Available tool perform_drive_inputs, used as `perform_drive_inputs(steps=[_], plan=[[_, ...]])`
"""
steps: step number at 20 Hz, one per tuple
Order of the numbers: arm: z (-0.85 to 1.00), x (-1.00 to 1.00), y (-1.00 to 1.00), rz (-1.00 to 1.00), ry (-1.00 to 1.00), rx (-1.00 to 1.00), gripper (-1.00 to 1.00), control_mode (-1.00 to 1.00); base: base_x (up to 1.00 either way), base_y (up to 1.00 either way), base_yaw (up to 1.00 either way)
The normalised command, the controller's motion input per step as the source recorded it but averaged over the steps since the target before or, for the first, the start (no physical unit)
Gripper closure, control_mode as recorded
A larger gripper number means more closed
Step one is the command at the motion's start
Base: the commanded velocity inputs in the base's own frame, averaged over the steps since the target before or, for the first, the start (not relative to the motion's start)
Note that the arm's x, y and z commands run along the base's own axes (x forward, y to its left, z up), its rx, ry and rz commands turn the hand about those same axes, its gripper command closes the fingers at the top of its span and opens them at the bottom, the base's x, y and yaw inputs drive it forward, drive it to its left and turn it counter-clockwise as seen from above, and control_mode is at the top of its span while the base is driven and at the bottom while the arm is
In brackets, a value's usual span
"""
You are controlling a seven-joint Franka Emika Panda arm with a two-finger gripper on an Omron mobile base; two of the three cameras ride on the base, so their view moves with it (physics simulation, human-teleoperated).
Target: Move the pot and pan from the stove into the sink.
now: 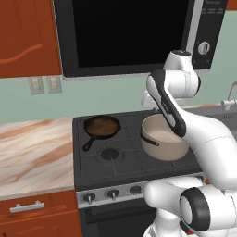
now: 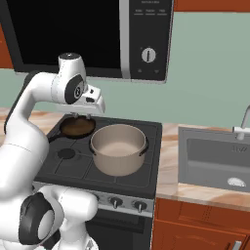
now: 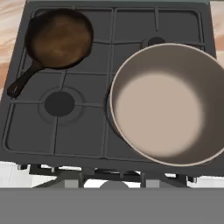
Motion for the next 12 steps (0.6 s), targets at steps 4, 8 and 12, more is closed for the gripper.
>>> perform_drive_inputs(steps=[4, 8, 12], plan=[[-0.09, -0.02, -0.07, 0.02, 0.00, 0.00, -1.00, -1.00, 0.00, 0.00, 0.00], [-0.26, -0.02, -0.36, 0.11, 0.00, 0.00, -1.00, -1.00, 0.00, 0.00, 0.00], [-0.27, 0.00, -0.19, 0.15, 0.06, -0.08, -1.00, -1.00, 0.00, 0.00, 0.00]])
